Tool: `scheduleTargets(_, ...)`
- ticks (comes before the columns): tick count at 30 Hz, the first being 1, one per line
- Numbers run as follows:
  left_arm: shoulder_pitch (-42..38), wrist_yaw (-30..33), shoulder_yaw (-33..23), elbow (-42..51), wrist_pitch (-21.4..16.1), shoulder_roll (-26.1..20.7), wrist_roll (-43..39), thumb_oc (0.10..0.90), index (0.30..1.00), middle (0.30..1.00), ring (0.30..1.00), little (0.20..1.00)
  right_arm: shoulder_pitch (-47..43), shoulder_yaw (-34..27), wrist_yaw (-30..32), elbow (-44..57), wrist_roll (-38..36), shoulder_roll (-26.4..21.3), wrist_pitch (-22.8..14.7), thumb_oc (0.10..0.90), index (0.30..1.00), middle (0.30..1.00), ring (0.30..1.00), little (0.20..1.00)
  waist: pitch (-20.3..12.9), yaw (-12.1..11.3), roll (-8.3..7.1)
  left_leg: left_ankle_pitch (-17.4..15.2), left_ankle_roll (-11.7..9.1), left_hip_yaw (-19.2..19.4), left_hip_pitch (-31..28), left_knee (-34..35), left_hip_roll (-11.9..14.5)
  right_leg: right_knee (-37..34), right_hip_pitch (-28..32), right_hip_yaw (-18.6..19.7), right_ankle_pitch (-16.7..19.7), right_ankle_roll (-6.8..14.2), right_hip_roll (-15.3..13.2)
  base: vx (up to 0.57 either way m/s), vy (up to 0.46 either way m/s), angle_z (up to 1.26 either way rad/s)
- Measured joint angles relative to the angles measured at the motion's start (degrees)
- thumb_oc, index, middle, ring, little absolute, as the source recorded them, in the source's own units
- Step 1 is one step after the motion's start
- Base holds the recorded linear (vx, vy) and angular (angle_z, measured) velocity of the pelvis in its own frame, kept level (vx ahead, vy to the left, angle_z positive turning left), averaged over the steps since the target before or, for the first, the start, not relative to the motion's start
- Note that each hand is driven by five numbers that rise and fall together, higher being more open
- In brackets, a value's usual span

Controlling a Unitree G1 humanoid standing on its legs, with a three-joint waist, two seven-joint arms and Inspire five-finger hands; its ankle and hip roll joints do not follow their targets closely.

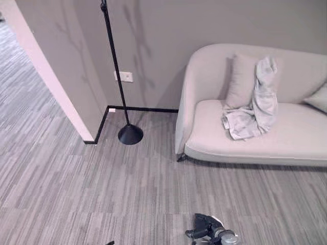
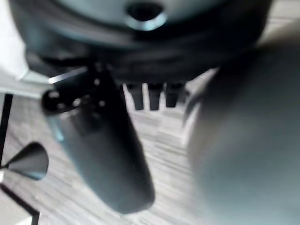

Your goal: Hang the clothes on the sofa on the clothes rack.

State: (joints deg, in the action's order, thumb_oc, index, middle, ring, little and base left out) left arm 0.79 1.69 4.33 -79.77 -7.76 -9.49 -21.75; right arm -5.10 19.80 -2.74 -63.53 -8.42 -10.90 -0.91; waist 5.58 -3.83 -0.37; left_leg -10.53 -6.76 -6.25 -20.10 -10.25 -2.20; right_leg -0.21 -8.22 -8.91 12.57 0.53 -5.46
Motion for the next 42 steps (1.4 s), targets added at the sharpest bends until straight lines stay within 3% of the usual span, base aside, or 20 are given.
scheduleTargets(2, -0.41, -0.64, 0.73, 2.81, -0.83, -1.75, 0.17, 0.800, 0.900, 0.900, 0.900, 0.900, -1.18, 3.14, 0.47, 2.11, 2.00, -0.85, 0.15, 0.800, 0.900, 0.900, 0.900, 0.900, 0.37, -0.29, -1.82, -1.80, 0.29, -0.68, 4.65, -2.72, 4.30, 0.92, 2.31, 0.25, -3.69, -2.59, 0.24, 0.26, -0.384, 0.58)
scheduleTargets(4, -1.57, 0.27, 1.63, 6.66, -2.10, -2.21, 0.49, 0.800, 0.900, 0.900, 0.900, 0.900, -2.54, 2.29, 0.52, 3.10, 3.14, -1.80, -0.49, 0.800, 0.900, 0.900, 0.900, 0.900, 1.24, -0.51, -2.77, -1.77, 0.61, -0.50, 8.83, 5.98, 8.09, 1.55, 2.66, 0.65, -4.87, -1.25, 0.40, 0.16, -0.310, 0.43)
scheduleTargets(5, -2.27, 0.37, 2.69, 7.76, -2.06, -1.47, 0.51, 0.800, 0.900, 0.900, 0.900, 0.900, -4.02, 2.25, 0.65, 3.26, 3.27, -3.04, -1.00, 0.800, 0.900, 0.900, 0.900, 0.900, 1.89, -0.33, -1.29, 6.27, -0.71, -0.65, 10.44, 11.07, 10.25, 2.74, 2.49, -0.57, -5.15, -0.91, 1.82, 0.22, -0.409, -0.54)
scheduleTargets(6, -3.36, 0.38, 4.05, 6.03, -1.22, -2.44, 0.46, 0.800, 0.900, 0.900, 0.900, 0.900, -5.46, 4.12, 0.83, 2.60, 3.43, -2.46, -1.35, 0.800, 0.900, 0.900, 0.900, 0.900, 1.52, -0.98, -3.28, 4.60, -1.57, -0.77, 11.73, 2.69, 9.34, 3.74, 3.54, -5.69, -8.52, -0.55, 2.46, 0.24, -0.437, -0.66)
scheduleTargets(8, -3.52, 0.66, 4.14, 5.60, -1.18, -2.79, 0.48, 0.800, 0.900, 0.900, 0.900, 0.900, -4.95, 4.90, 0.80, 0.35, 3.84, -0.82, -1.20, 0.800, 0.900, 0.900, 0.900, 0.900, 1.05, -1.87, -4.10, 4.21, -2.18, -0.44, 13.50, -4.77, 9.31, 1.98, 6.56, -6.86, -10.38, -2.07, 3.90, 0.20, -0.389, -0.46)
scheduleTargets(10, -3.88, 0.94, 4.36, 5.72, -1.17, -3.43, 0.68, 0.800, 0.900, 0.900, 0.900, 0.900, -3.60, 6.82, 0.96, -1.61, 4.17, 0.27, -1.20, 0.800, 0.900, 0.900, 0.900, 0.900, 0.83, -1.93, -4.89, 6.49, -2.98, 1.43, 21.12, -23.19, 10.14, -0.87, 10.64, -6.37, -11.38, -4.15, 4.71, 0.12, -0.193, -0.10)
scheduleTargets(11, -3.33, 1.15, 3.97, 5.51, -0.72, -3.80, 1.11, 0.800, 0.900, 0.900, 0.900, 0.900, -2.59, 7.08, 1.41, -3.83, 4.40, 1.13, -1.18, 0.800, 0.900, 0.900, 0.900, 0.900, 1.13, -1.85, -5.06, 5.53, 1.12, 5.61, 24.75, -31.49, 11.85, -3.24, 14.35, -4.87, -12.05, -5.09, 4.95, 0.09, -0.095, -0.19)
scheduleTargets(12, -4.45, 1.30, 4.32, 6.49, -0.63, -3.80, 1.68, 0.800, 0.900, 0.900, 0.900, 0.900, -2.34, 7.03, 1.82, -4.75, 4.75, 0.50, -0.95, 0.800, 0.900, 0.900, 0.900, 0.900, 2.14, -1.82, -4.81, 2.30, 3.42, 6.73, 27.85, -28.16, 10.19, -3.53, 14.95, -4.78, -12.53, -5.42, 4.68, 0.06, -0.012, -0.18)
scheduleTargets(15, -7.28, 1.36, 9.11, 8.78, -0.58, -3.78, 2.63, 0.800, 0.900, 0.900, 0.900, 0.900, -2.64, 6.69, 1.89, -5.93, 5.19, -2.05, -0.14, 0.800, 0.900, 0.900, 0.900, 0.900, 3.69, -0.80, -4.63, 0.15, 6.05, 7.20, 33.91, -14.77, -0.28, -4.00, 15.34, -4.67, -14.21, -2.95, 2.29, -0.02, 0.099, -0.06)
scheduleTargets(16, -6.50, 1.24, 11.40, 8.59, -0.63, -2.48, 4.32, 0.800, 0.900, 0.900, 0.900, 0.900, -1.47, 5.52, 2.06, -5.68, 5.66, -3.22, -0.07, 0.800, 0.900, 0.900, 0.900, 0.900, 3.74, 1.79, -0.89, 10.03, 12.33, 14.01, 32.97, -3.00, -0.33, -2.00, 17.66, -4.76, -15.61, -0.69, 5.12, -0.06, 0.151, -0.37)
scheduleTargets(17, -5.29, 0.75, 11.47, 8.08, -0.71, -1.97, 5.15, 0.800, 0.900, 0.900, 0.900, 0.900, -0.53, 5.24, 2.88, -5.67, 5.95, -3.50, -0.06, 0.800, 0.900, 0.900, 0.900, 0.900, 2.89, 2.24, 2.16, 13.34, 14.22, 14.17, 31.35, -0.14, 1.21, 1.07, 18.48, -4.22, -17.35, 0.83, 7.85, -0.06, 0.152, -0.42)
scheduleTargets(23, -7.91, 0.26, 10.62, 6.30, -0.82, -2.83, 6.11, 0.800, 0.900, 0.900, 0.900, 0.900, -1.36, 3.36, 4.35, -3.05, 6.83, -0.75, -1.10, 0.800, 0.900, 0.900, 0.900, 0.900, 2.14, 4.41, -3.15, 16.49, 12.52, 14.06, 26.89, 8.65, -0.52, 22.59, 2.53, -7.49, -25.92, 6.29, -2.10, -0.18, -0.015, -0.09)
scheduleTargets(25, -7.63, 0.36, 10.62, 7.12, -1.04, -2.51, 6.06, 0.800, 0.900, 0.900, 0.900, 0.900, -1.52, 3.51, 4.22, -3.53, 8.71, -0.71, -1.03, 0.800, 0.900, 0.900, 0.900, 0.900, 2.68, 0.56, -1.96, 15.57, 12.14, 14.27, 26.07, 8.14, -0.20, 23.77, 2.47, -13.20, -24.67, 4.93, -10.45, -0.19, -0.214, 0.04)
scheduleTargets(27, -7.43, 0.37, 9.11, 6.41, -0.99, -2.49, 5.94, 0.800, 0.900, 0.900, 0.900, 0.900, -2.44, 3.49, 3.99, -4.69, 9.59, -0.19, -1.04, 0.800, 0.900, 0.900, 0.900, 0.900, 3.62, -1.96, -0.03, 15.14, 11.32, 13.50, 25.38, 8.10, 0.83, 21.79, 5.27, -12.63, -22.93, 5.72, -14.20, -0.12, -0.247, 0.07)
scheduleTargets(31, -4.90, 2.18, 3.69, 2.97, -0.49, -3.37, 2.79, 0.800, 0.900, 0.900, 0.900, 0.900, -4.05, 5.12, 3.02, -5.87, 10.00, 1.87, -0.70, 0.800, 0.900, 0.900, 0.900, 0.900, 3.39, -5.36, -0.44, 13.53, 8.94, 12.29, 26.72, 4.81, 2.06, 16.22, 13.06, -10.02, -15.96, 9.16, -19.79, -0.12, -0.406, 0.10)
scheduleTargets(33, -2.99, 2.92, 2.84, 3.06, -0.53, -5.28, 1.53, 0.800, 0.900, 0.900, 0.900, 0.900, -3.25, 6.32, 2.93, -5.65, 10.40, 3.16, -0.76, 0.800, 0.900, 0.900, 0.900, 0.900, 2.33, -5.91, -3.12, 12.87, 7.01, 11.89, 28.86, 2.37, 3.04, 11.42, 16.20, -6.06, -10.73, 7.92, -18.28, -0.14, -0.475, 0.15)
scheduleTargets(35, -1.88, 3.88, 1.78, 2.54, -0.86, -4.82, 0.89, 0.800, 0.900, 0.900, 0.900, 0.900, -3.90, 6.37, 2.89, -4.88, 10.52, 3.56, -1.11, 0.800, 0.900, 0.900, 0.900, 0.900, 1.92, -6.42, -4.10, 14.74, 4.18, 9.87, 30.58, 0.46, 5.94, 9.13, 17.63, -5.66, -14.25, 11.26, -14.68, -0.16, -0.421, 0.11)
scheduleTargets(38, 0.52, 4.34, -0.28, 3.53, -1.72, -4.31, -0.97, 0.800, 0.900, 0.900, 0.900, 0.900, -3.11, 9.13, 3.17, -3.23, 10.78, 3.02, -0.69, 0.800, 0.900, 0.900, 0.900, 0.900, -0.84, -7.45, -5.71, 19.38, -1.51, 8.42, 30.13, 4.75, 14.41, 4.96, 18.43, -6.84, -21.93, 10.45, -5.51, -0.16, -0.459, -0.07)
scheduleTargets(41, 4.17, 5.42, -4.50, 4.18, -3.06, -3.32, -4.77, 0.800, 0.900, 0.900, 0.900, 0.900, 2.16, 11.15, 3.54, 11.63, 10.90, -6.35, 0.75, 0.800, 0.900, 0.900, 0.900, 0.900, -1.81, -7.59, -1.62, 41.89, 3.66, 3.42, 32.69, 10.02, 27.12, 8.26, 16.06, -6.08, -24.35, -2.44, 10.60, -0.23, -0.644, 0.11)
scheduleTargets(42, 7.51, 5.86, -4.26, 6.17, -2.86, -2.92, -5.22, 0.800, 0.900, 0.900, 0.900, 0.900, 4.26, 12.22, 5.32, 24.34, 11.97, -13.42, 0.38, 0.800, 0.900, 0.900, 0.900, 0.900, -2.23, -7.63, 0.56, 41.90, 3.64, 7.37, 35.48, 6.70, 30.28, 12.26, 12.18, -6.66, -25.66, -6.25, 14.33, -0.39, -0.454, 0.17)
